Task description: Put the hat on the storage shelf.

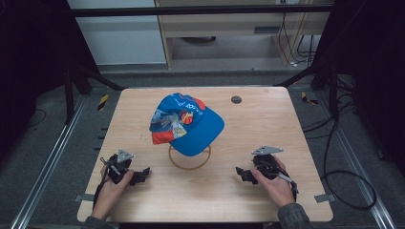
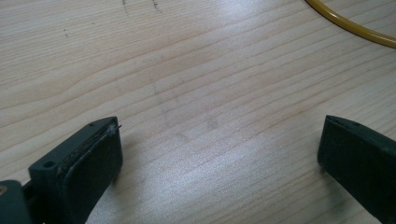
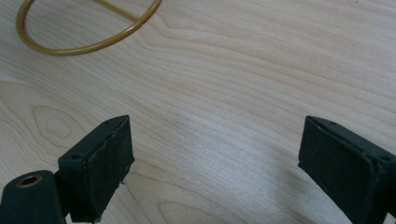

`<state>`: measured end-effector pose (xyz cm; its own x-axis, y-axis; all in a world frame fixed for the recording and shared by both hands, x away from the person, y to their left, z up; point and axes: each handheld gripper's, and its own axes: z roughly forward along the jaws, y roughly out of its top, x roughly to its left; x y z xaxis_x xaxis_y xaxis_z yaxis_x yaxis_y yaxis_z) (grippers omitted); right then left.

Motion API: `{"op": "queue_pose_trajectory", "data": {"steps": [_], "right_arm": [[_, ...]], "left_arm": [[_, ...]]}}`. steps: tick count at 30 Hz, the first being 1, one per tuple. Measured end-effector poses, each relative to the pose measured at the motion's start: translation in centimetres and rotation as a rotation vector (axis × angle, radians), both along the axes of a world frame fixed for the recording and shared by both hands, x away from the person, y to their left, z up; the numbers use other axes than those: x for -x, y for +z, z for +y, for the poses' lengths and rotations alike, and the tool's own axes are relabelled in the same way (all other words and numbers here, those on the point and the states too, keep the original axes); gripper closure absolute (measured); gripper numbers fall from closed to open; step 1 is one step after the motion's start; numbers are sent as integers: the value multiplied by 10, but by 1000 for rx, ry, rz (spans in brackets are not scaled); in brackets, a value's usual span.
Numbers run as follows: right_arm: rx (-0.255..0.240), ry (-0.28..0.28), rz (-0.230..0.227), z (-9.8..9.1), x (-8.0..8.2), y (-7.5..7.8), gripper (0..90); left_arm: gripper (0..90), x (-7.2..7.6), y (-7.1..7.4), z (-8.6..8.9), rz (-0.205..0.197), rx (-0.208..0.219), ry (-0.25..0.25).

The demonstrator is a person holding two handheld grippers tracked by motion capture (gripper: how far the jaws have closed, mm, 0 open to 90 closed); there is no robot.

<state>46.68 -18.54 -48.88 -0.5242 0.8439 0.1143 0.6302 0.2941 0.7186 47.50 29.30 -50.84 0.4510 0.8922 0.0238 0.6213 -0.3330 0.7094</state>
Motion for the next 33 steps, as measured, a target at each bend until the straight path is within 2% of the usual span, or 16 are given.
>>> {"op": "queue_pose_trajectory", "data": {"steps": [6, 21, 30, 33], "right_arm": [[6, -6, -18, 6, 2, -7, 101], [-5, -28, -30, 12, 3, -18, 99], [-16, -47, -46, 14, 2, -21, 88], [-4, -47, -57, 15, 3, -22, 82]], "left_arm": [[0, 0, 0, 0, -3, 2, -1], [0, 0, 0, 0, -3, 3, -2], [0, 0, 0, 0, -3, 3, -2], [0, 0, 0, 0, -3, 3, -2]]}}
